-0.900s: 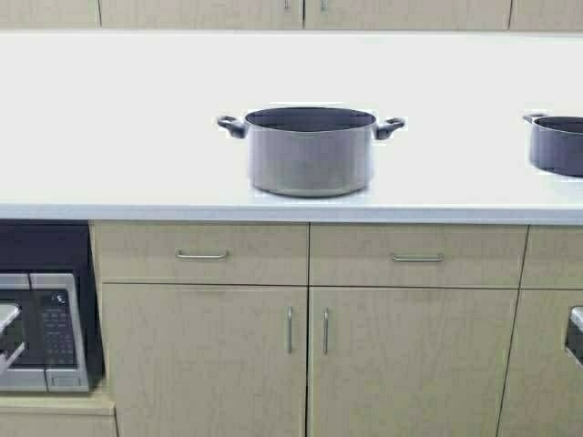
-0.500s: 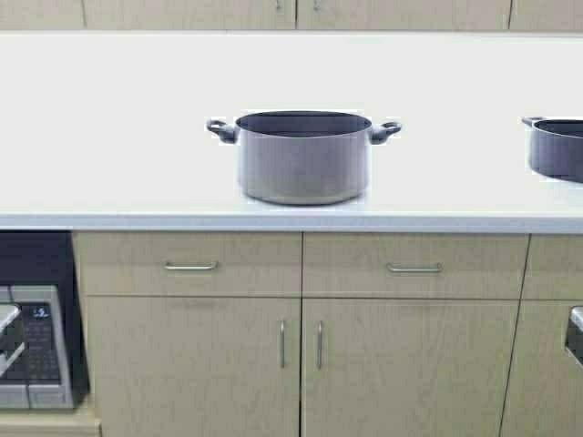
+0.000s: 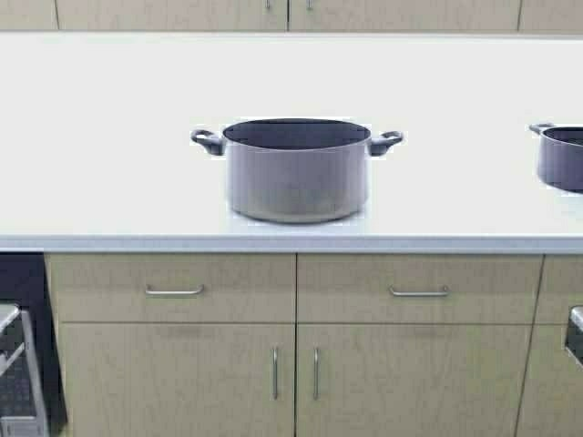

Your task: Open the cabinet, put the pot inside, then close it

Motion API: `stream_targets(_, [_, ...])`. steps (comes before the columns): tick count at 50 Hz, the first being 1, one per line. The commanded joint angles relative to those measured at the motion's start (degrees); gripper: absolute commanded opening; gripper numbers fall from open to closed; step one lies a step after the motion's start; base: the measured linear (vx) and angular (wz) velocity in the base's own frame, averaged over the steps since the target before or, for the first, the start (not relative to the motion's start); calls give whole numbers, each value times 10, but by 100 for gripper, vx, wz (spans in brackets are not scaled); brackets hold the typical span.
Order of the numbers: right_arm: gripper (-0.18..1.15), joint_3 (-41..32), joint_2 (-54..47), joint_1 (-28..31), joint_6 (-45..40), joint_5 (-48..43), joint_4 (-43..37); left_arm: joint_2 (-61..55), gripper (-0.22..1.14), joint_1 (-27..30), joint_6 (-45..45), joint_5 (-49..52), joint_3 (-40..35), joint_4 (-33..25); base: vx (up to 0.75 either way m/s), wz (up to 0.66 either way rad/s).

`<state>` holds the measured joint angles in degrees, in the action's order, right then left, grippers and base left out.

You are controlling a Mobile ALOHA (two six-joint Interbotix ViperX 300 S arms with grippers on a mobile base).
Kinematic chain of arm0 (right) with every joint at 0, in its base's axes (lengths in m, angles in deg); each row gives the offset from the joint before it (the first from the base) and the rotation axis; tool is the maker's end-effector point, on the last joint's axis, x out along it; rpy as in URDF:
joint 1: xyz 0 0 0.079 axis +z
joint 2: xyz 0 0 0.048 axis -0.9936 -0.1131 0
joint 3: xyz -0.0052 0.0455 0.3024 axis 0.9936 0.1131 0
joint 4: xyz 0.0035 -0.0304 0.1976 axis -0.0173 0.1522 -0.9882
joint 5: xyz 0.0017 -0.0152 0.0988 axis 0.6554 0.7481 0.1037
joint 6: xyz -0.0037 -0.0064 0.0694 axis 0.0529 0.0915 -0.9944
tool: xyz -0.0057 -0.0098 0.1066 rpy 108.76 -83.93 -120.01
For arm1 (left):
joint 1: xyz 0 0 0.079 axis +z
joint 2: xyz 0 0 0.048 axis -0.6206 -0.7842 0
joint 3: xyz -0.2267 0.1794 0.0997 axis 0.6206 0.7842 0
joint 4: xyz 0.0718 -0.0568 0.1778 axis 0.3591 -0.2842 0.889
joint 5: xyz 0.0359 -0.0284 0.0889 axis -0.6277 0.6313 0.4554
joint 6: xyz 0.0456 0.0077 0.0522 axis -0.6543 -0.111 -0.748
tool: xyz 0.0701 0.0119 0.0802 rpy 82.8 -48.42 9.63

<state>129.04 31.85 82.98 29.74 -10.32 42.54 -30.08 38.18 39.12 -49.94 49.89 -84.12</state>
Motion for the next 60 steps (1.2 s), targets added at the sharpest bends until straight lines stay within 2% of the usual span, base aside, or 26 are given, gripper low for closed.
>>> stream_targets(1, [6,-10,-4,4,0,-3,0,-5,2,-1,0,-5,-6,1,22,2])
stream_targets(22, [6,-7,2,4,0,0,1,-13,3,-2,7,-14,-9,1,26,3])
stream_targets(28, [11,-7,7,19,-5,1,0,-8,5,-17,18,-18,-7,3,27,3])
stream_targets(31, [20,-7,11,36,-7,1,1,-1,14,-25,18,-18,-4,4,24,5])
stream_targets(34, [36,-8,18,58,-6,1,2,15,31,-37,18,-15,3,5,23,5])
stream_targets(37, [58,-5,26,87,-7,2,4,35,55,-52,22,-4,9,8,21,4])
stream_targets(41, [90,-5,35,139,-9,2,2,67,94,-86,26,30,15,10,19,3])
stream_targets(43, [103,-7,36,167,-8,1,1,79,108,-107,23,47,15,10,18,0])
stream_targets(45, [109,-11,35,200,-6,1,0,91,110,-128,21,56,15,11,18,0])
stream_targets(50, [103,-25,25,246,-4,-4,0,94,99,-181,17,62,14,11,16,-3])
stream_targets(56, [104,-47,-10,289,-4,-25,-1,62,102,-228,16,44,11,7,11,-4])
stream_targets(60, [104,-61,-56,313,-4,-67,-4,9,102,-256,16,-3,2,1,7,-2])
